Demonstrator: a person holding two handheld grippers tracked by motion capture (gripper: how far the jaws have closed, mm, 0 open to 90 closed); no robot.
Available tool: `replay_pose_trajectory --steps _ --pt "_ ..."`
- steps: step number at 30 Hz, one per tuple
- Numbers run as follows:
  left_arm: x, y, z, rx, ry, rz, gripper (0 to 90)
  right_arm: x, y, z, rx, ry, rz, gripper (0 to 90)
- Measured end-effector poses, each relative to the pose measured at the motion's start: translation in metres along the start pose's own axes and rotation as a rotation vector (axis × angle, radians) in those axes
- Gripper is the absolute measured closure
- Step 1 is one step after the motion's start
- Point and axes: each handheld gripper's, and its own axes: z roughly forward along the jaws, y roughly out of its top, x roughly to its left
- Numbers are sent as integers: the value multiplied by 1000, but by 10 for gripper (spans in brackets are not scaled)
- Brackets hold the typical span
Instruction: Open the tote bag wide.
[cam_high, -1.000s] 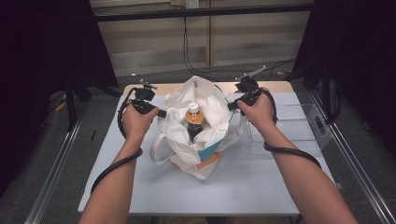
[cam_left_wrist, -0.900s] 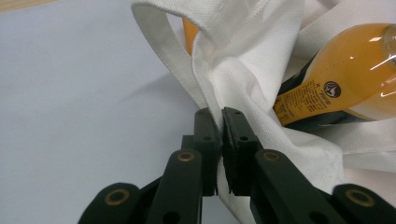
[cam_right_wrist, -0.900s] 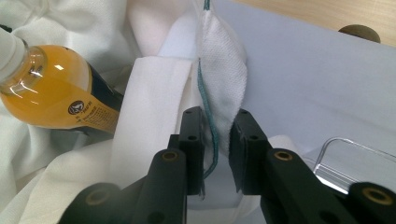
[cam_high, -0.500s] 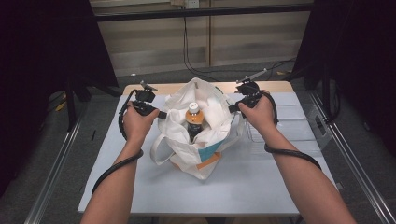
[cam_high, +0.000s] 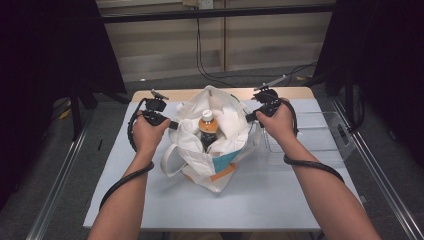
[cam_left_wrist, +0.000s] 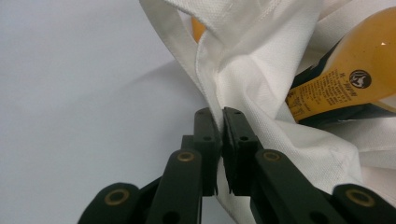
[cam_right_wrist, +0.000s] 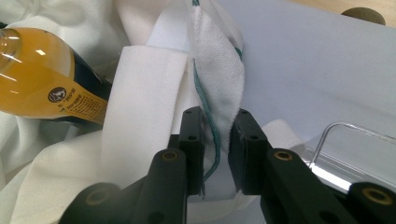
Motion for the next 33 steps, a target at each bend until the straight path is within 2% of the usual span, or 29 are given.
replay_pose_trajectory --steps 5,6,10,22,23,24,27,33 --pt "2 -3 2 4 -5 -6 847 -1 -2 2 6 -4 3 758" --pt "3 -3 2 12 -4 7 847 -1 -2 2 11 -3 7 759" --pt "4 -4 4 -4 -1 -16 847 -2 -3 4 11 -3 -1 760" --pt "6 -9 9 20 3 -13 849 -6 -8 8 27 -1 8 767" --pt "6 -10 11 19 2 -24 849 -6 -8 8 30 -1 8 768" --pt "7 -11 11 28 -1 -11 849 -6 -8 9 29 0 8 769" --pt "8 -13 13 23 -6 -20 849 -6 -10 9 40 -2 23 769" --pt "8 -11 13 30 3 -15 849 -7 -10 11 34 1 13 769"
